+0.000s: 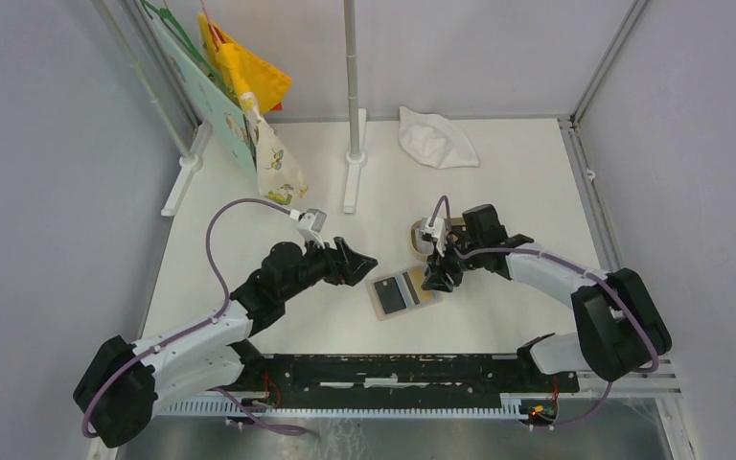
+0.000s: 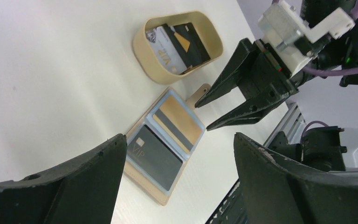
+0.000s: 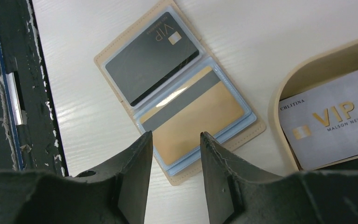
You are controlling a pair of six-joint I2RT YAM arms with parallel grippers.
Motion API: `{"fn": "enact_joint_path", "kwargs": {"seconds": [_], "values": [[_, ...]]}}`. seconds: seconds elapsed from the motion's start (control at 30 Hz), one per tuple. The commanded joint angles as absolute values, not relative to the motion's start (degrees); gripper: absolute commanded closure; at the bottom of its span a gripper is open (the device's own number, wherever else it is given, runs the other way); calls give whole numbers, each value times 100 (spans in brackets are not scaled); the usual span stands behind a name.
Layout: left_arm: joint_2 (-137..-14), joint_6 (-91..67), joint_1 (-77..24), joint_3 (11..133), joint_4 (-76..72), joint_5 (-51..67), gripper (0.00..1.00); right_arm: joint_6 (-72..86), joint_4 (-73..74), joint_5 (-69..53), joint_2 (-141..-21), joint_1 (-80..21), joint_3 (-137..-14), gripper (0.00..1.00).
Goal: Put the credit cards into the card holder
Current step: Insert the credit card into the card holder, then turn over the card slot in the card holder.
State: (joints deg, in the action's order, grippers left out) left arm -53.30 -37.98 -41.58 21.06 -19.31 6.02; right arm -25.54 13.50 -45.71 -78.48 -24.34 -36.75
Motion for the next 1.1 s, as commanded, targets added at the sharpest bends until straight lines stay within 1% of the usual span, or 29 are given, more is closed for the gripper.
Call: {"fn": "enact_joint_path", "kwargs": {"seconds": [0.0,0.07,0.13,0.27,0.37,0.5,0.7,0.9,1.07], "values": [[-5344,-3708,-4166,1845,-2056,594,12,-2008,956,-4395,-8032,-2397,-3657,52],[-5389,-3814,-4159,1715,-2249,692,14,-1899,919,-4403,-8131,-2390,-3656,52],[-5454,-3901,-4162,1620,-2396,762,18,-1740,870,-4322,-8212,-2374,-3672,52],[-5621,-4010,-4169,1511,-2584,869,30,-1480,828,-4263,-8323,-2340,-3691,53],[-5788,-4067,-4170,1465,-2727,924,36,-1206,734,-4222,-8346,-2258,-3659,53],[-6047,-4147,-4171,1422,-2958,1047,43,-1010,665,-4453,-8413,-2161,-3623,55],[-6418,-4297,-4166,1389,-3422,1315,57,-844,624,-4646,-8593,-2120,-3620,57],[-6786,-4434,-4183,1349,-3823,1461,63,-809,651,-4643,-8776,-2120,-3638,59],[-7259,-4528,-4208,1395,-3983,1469,69,-791,677,-4509,-8927,-2116,-3665,57]]}}
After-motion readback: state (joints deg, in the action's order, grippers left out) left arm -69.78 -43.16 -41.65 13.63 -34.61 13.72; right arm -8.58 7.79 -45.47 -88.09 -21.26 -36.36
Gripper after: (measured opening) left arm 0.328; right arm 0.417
